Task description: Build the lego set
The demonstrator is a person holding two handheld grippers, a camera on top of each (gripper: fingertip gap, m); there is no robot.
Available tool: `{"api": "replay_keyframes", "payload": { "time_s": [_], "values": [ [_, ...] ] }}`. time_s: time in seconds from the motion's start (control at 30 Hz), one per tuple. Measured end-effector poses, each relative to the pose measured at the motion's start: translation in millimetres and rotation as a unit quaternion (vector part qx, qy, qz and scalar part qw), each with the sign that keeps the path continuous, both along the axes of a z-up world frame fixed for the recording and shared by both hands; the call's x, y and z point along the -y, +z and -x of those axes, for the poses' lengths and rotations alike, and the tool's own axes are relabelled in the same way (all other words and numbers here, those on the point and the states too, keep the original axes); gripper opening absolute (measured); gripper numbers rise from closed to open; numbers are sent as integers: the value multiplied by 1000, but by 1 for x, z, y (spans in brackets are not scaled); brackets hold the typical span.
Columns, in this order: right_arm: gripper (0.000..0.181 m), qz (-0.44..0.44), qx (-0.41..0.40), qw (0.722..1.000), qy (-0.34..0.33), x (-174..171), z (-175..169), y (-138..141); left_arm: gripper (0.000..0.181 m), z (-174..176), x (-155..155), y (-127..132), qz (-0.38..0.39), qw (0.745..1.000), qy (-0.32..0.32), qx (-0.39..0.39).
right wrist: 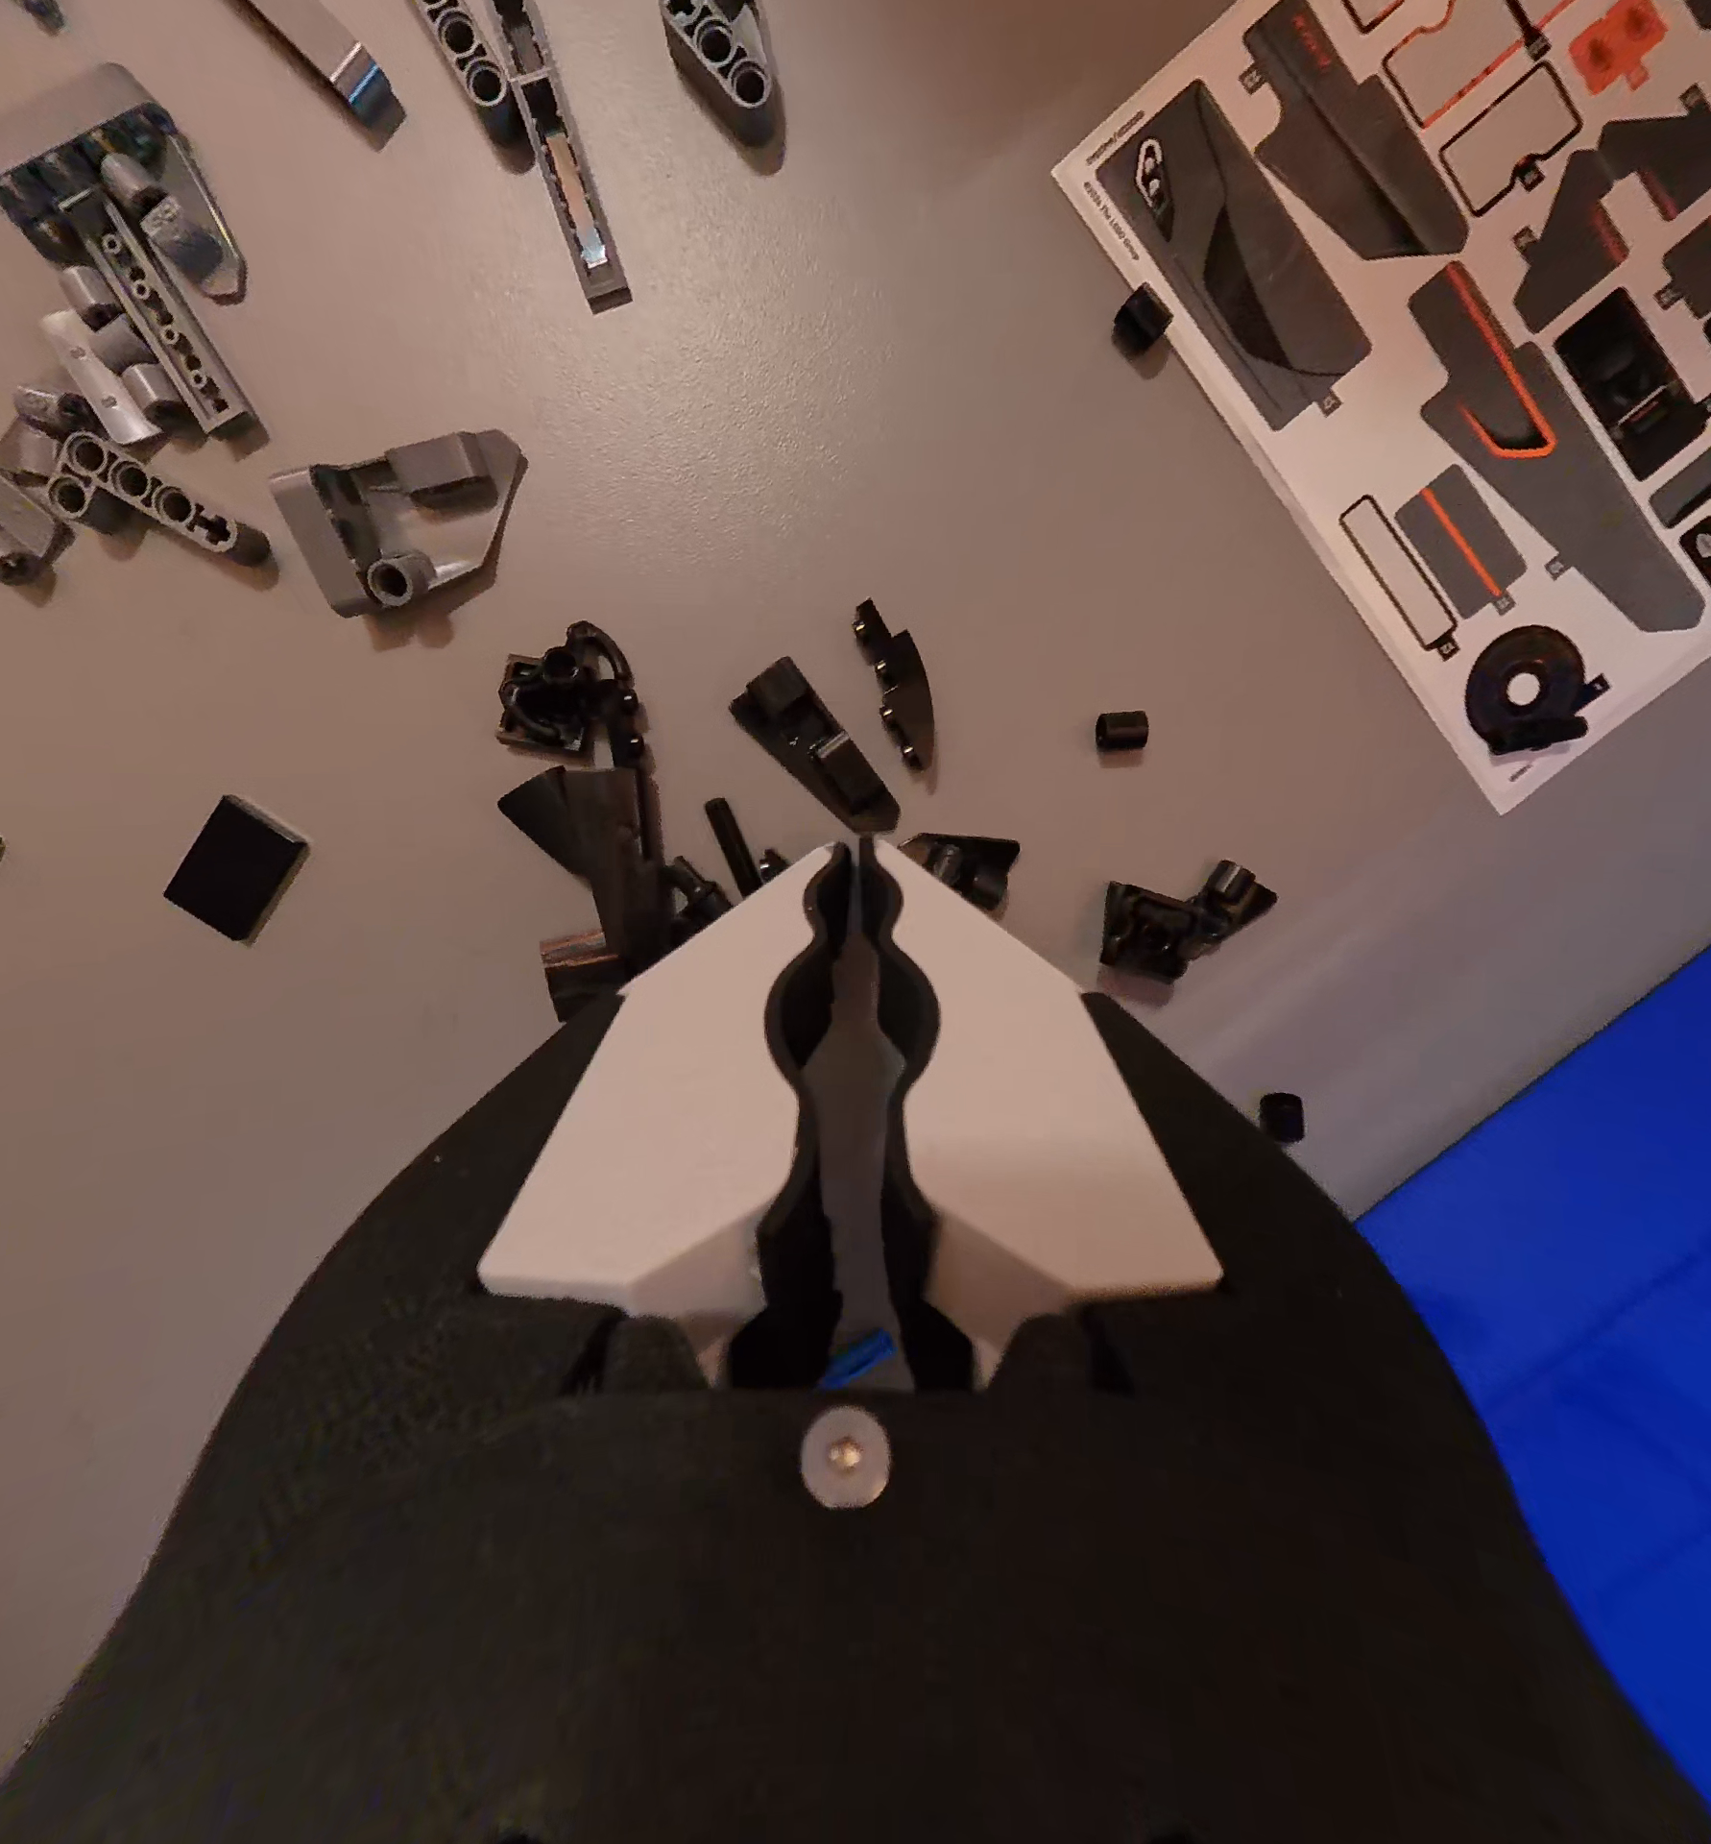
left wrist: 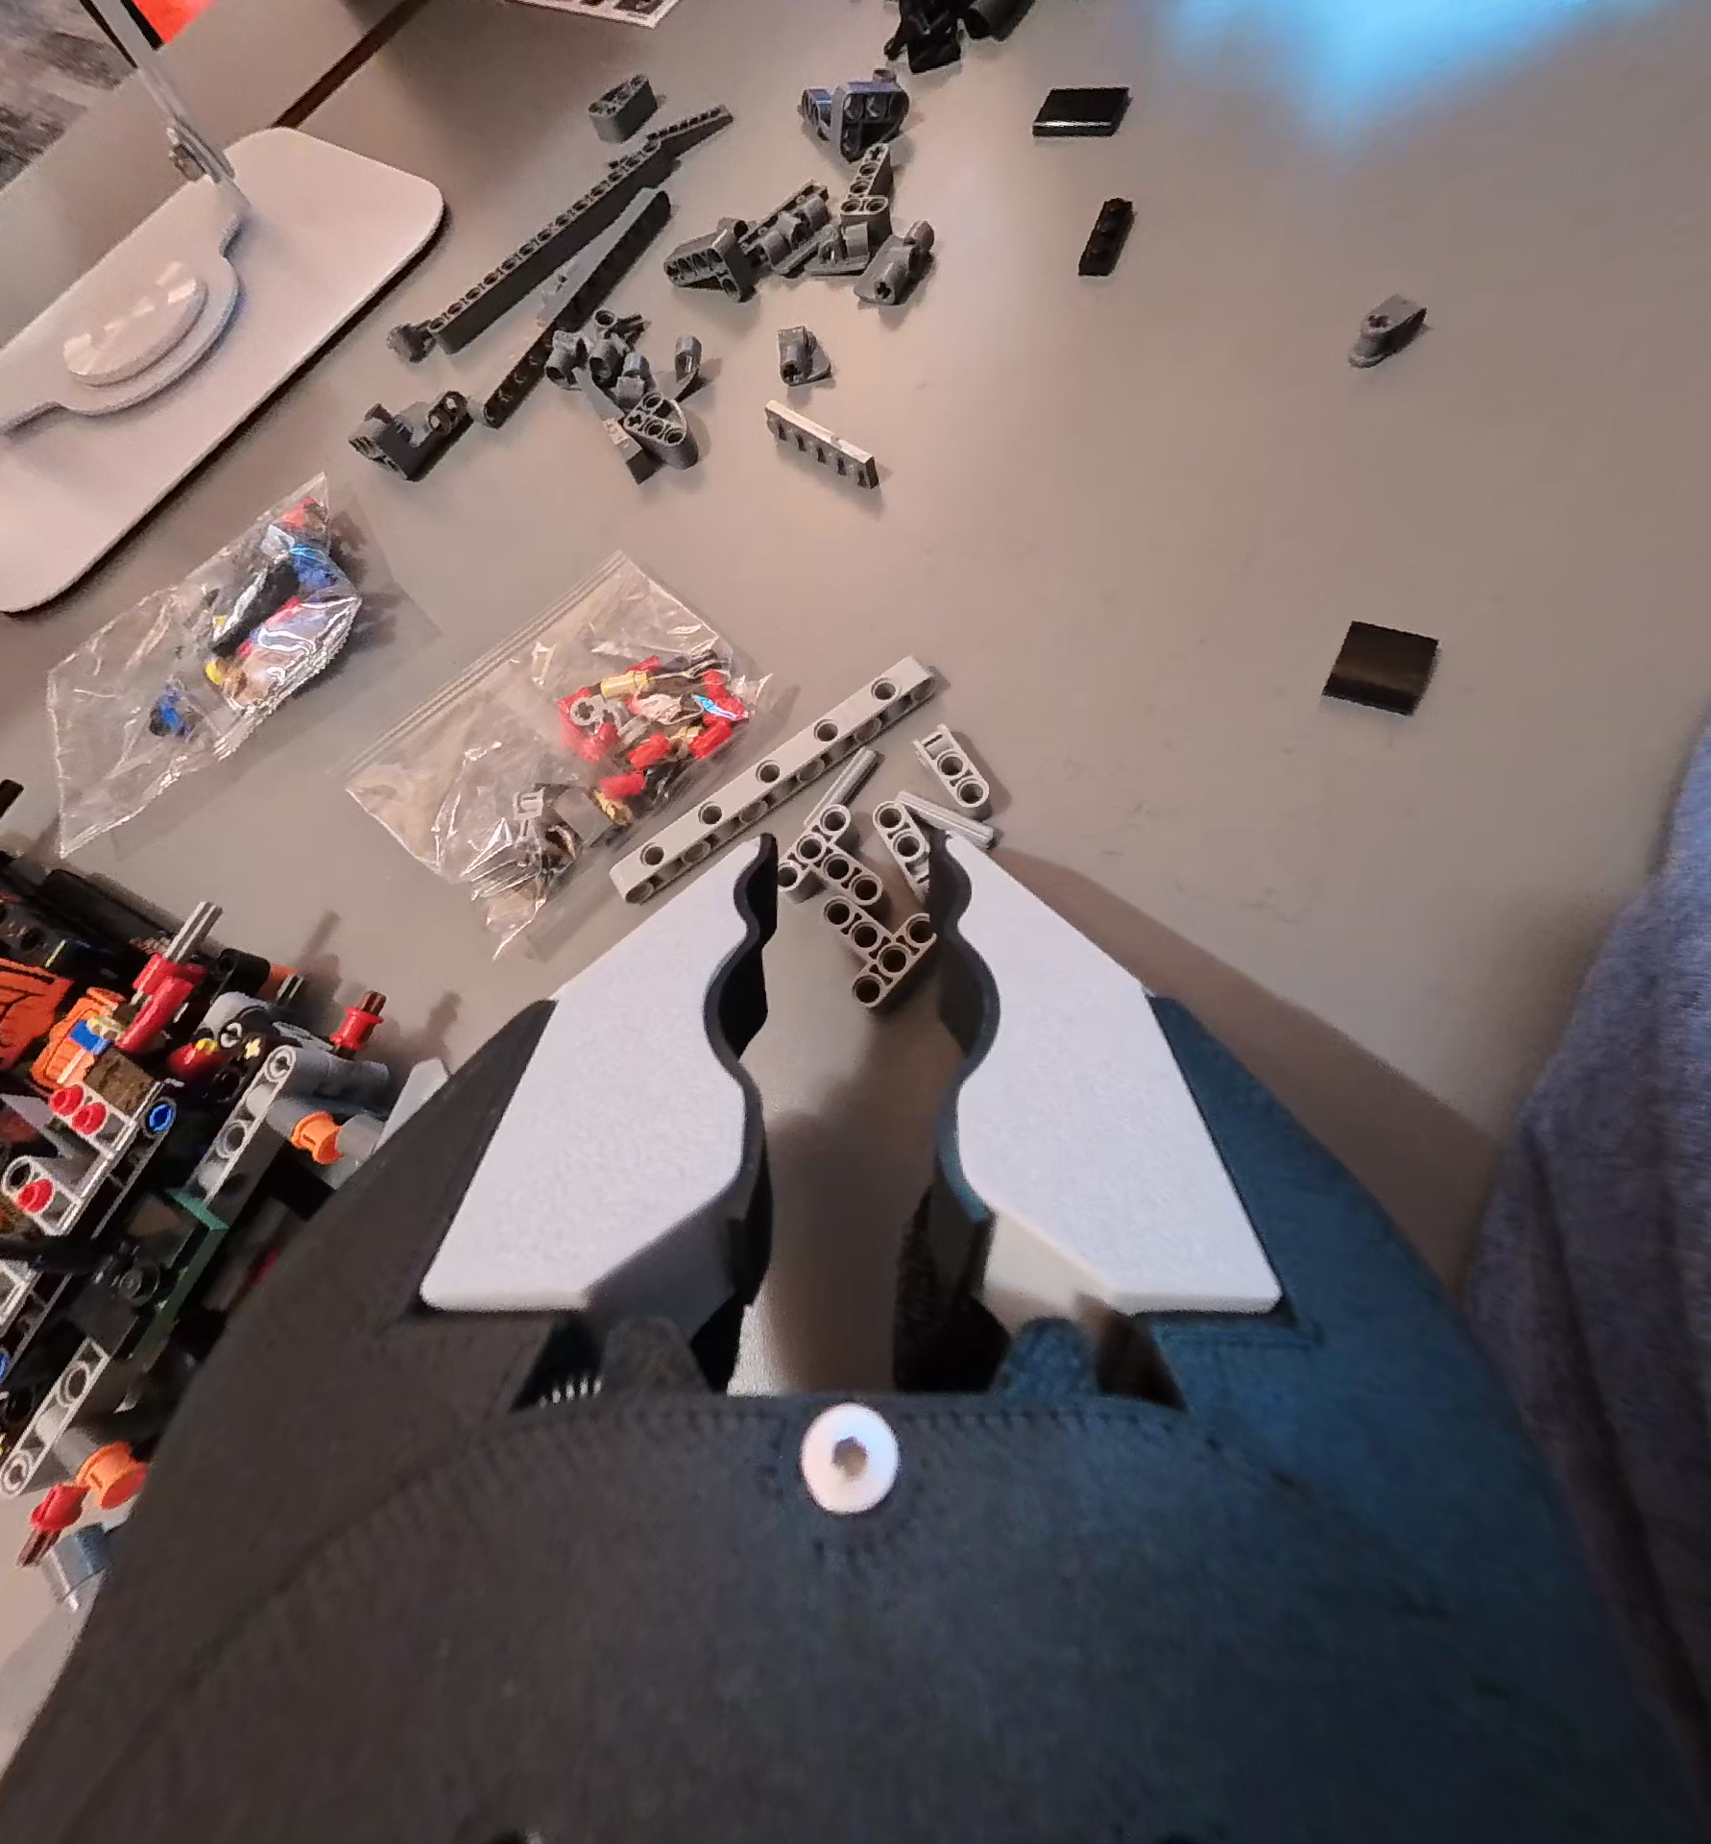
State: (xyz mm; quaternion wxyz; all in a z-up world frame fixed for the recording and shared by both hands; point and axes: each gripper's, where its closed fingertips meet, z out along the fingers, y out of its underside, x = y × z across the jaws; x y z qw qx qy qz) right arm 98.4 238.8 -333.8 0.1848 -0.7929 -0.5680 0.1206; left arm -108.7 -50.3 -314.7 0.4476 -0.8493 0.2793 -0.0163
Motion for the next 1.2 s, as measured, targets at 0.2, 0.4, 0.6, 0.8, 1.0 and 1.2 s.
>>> {"api": "replay_keyframes", "payload": {
  "time_s": [0.2, 0.4, 0.6, 0.8, 1.0, 1.2],
  "values": [
    [12, 0, -17, 1000, -16, 0, -1, 4, 28, 0, 0, 0, 0, 1000, -2, 1],
    [19, -7, -45, 998, -39, 1, -13, 21, 28, 0, 0, 2, -7, 1000, -4, 2],
    [20, -23, -45, 997, -53, 6, -32, 24, 28, 0, -1, 0, -3, 1000, -4, 1],
    [19, -50, -64, 996, -42, 3, -21, 32, 28, 0, -1, -1, -1, 1000, -4, -5],
    [17, -63, -57, 993, -76, -8, -37, 42, 28, 1, -1, 0, -2, 1000, -1, 0],
    [21, -40, -50, 996, -61, 16, -50, 34, 28, 0, -1, -1, 1, 1000, -4, 0]
  ]
}}
